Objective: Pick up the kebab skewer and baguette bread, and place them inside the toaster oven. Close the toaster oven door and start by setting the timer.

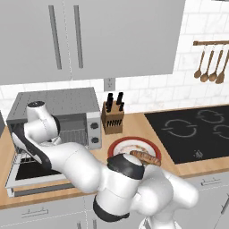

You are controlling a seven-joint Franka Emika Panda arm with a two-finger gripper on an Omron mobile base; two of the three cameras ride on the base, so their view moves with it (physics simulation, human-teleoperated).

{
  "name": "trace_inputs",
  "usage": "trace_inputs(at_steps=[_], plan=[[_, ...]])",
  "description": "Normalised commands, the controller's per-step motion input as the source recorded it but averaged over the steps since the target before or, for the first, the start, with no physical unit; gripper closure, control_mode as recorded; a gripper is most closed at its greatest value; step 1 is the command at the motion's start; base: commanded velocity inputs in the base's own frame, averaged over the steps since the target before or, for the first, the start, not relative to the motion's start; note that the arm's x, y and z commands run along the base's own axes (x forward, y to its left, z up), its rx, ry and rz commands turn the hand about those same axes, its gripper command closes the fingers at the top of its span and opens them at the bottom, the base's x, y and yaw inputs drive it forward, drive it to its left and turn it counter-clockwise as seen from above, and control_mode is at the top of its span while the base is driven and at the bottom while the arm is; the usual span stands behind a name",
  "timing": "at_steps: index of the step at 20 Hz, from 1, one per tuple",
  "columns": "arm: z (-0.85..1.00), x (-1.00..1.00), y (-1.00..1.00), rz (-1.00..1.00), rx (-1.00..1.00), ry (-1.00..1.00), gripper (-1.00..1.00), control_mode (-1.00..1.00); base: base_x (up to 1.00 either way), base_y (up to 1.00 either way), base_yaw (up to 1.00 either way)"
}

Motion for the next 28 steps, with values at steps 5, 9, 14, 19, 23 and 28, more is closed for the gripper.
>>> trace_inputs(at_steps=[5,9,14,19,23,28], plan=[[0.01,-0.02,0.00,0.00,0.00,0.00,-1.00,-1.00,0.00,0.00,0.00],[0.39,-0.52,-0.03,0.00,0.00,0.00,-1.00,-1.00,0.00,0.00,0.00],[0.31,-0.99,-0.52,0.02,0.00,0.01,-1.00,-1.00,0.00,0.00,0.00],[0.05,-0.92,-0.98,0.13,-0.02,0.00,-1.00,-1.00,0.00,0.00,0.00],[0.11,-0.82,-1.00,0.22,-0.04,0.02,-1.00,-1.00,0.00,0.00,0.00],[0.30,-0.55,-1.00,0.27,-0.07,0.06,-1.00,-1.00,0.00,0.00,0.00]])
